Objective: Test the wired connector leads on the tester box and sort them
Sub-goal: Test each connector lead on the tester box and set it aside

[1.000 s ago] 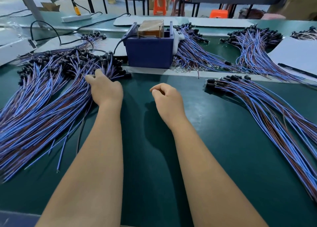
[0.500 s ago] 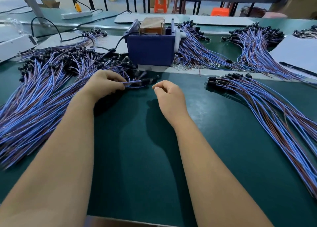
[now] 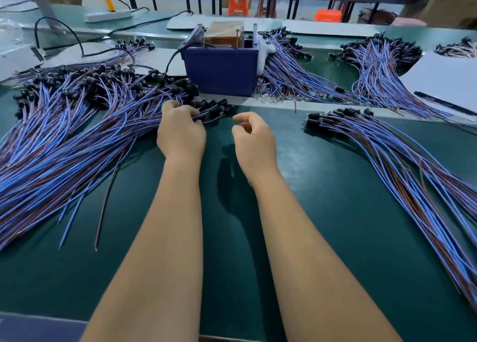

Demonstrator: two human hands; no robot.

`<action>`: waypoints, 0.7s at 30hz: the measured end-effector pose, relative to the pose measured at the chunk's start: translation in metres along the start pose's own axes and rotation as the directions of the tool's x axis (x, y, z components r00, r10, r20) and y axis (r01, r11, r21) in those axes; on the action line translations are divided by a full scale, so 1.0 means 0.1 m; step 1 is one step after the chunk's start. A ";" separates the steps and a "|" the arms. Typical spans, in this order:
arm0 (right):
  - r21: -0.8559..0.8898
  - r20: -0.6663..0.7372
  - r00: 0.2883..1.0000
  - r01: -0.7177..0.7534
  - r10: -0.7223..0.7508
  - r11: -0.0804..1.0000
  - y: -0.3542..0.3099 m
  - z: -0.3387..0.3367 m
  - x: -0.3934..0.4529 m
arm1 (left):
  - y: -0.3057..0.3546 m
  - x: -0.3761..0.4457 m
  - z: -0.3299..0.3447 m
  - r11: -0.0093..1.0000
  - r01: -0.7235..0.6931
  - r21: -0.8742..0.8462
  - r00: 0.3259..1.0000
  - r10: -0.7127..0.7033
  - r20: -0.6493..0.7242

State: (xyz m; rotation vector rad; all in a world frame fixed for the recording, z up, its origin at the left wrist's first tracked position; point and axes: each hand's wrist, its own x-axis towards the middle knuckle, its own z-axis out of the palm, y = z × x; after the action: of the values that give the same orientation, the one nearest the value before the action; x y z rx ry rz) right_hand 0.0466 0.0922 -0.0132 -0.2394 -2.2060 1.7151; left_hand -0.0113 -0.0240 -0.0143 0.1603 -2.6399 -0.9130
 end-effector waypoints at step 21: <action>0.753 0.214 0.933 -0.347 0.290 0.559 -0.04 -0.37 0.23 | 0.53 -0.49 -0.09 0.533 0.504 -0.680 0.386 0.565 0.729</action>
State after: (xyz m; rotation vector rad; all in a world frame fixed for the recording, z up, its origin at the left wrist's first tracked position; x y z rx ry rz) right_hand 0.0392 0.1319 0.0023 -0.3711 -1.2579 2.7439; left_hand 0.0380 0.0234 0.0109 -1.0146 -2.3834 -2.8984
